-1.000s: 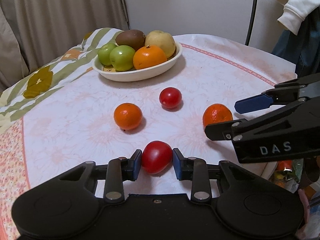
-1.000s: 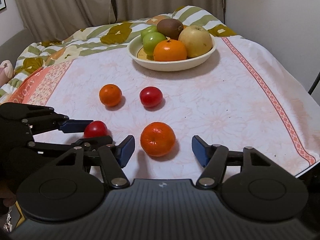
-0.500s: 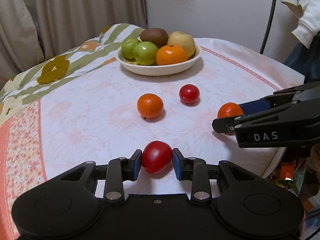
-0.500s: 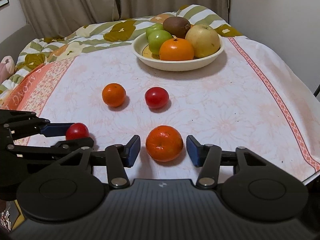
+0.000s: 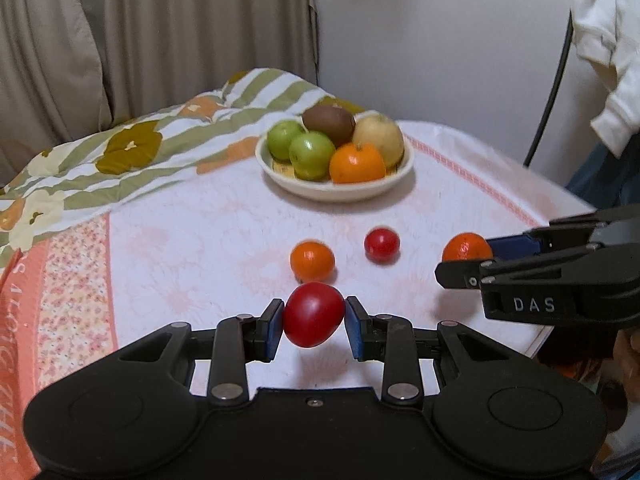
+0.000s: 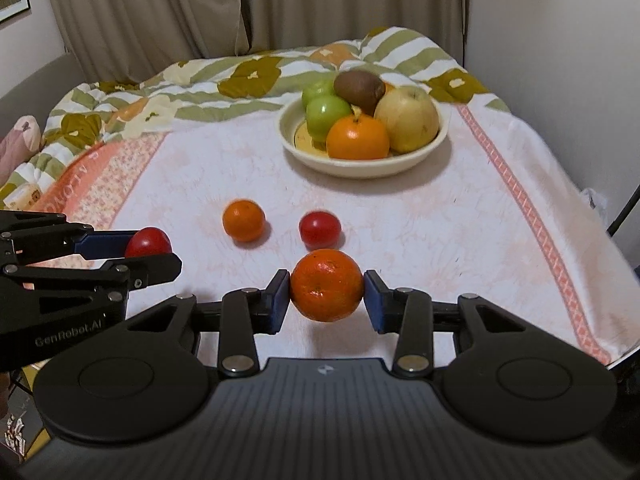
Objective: Organize fruits
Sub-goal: 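Carry the tomato and tangerine with both tools over the white bowl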
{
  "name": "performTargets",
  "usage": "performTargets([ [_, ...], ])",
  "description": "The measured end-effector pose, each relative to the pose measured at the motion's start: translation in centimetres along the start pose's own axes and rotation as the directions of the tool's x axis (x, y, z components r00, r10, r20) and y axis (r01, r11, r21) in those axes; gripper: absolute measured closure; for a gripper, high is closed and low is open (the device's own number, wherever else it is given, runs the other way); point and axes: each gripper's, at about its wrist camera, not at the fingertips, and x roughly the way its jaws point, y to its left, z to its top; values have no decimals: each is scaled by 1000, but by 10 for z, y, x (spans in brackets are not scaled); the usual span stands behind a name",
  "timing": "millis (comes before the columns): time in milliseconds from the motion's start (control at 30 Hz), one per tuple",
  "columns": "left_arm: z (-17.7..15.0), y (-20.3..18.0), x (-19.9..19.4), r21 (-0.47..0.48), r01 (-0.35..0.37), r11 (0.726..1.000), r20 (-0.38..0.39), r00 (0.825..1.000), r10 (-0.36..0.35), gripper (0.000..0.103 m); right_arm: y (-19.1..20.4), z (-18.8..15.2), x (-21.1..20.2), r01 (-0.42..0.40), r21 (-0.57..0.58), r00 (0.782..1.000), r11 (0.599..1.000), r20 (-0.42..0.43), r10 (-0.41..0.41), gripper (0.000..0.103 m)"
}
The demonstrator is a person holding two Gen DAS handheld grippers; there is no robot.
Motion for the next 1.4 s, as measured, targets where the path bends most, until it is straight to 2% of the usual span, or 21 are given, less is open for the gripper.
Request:
performTargets([
  [233, 32, -5, -16, -35, -18, 999, 40, 999, 19, 67, -12, 28, -22, -16, 8, 999, 1000, 38, 16, 49],
  [567, 81, -13, -1, -58, -47, 997, 63, 997, 51, 67, -45, 78, -21, -34, -7, 997, 999, 72, 35, 49],
  [800, 114, -9, 30, -88, -72, 994, 51, 996, 76, 67, -72, 119, 8, -49, -21, 996, 999, 76, 50, 49],
  [1100, 148, 8, 88, -124, -113, 986, 10, 993, 115, 67, -100, 173, 68, -81, -38, 994, 996, 65, 83, 49],
  [1400, 168, 21, 146, -148, -145, 978, -55, 989, 139, 67, -120, 201, 123, -103, -49, 994, 993, 25, 104, 49],
])
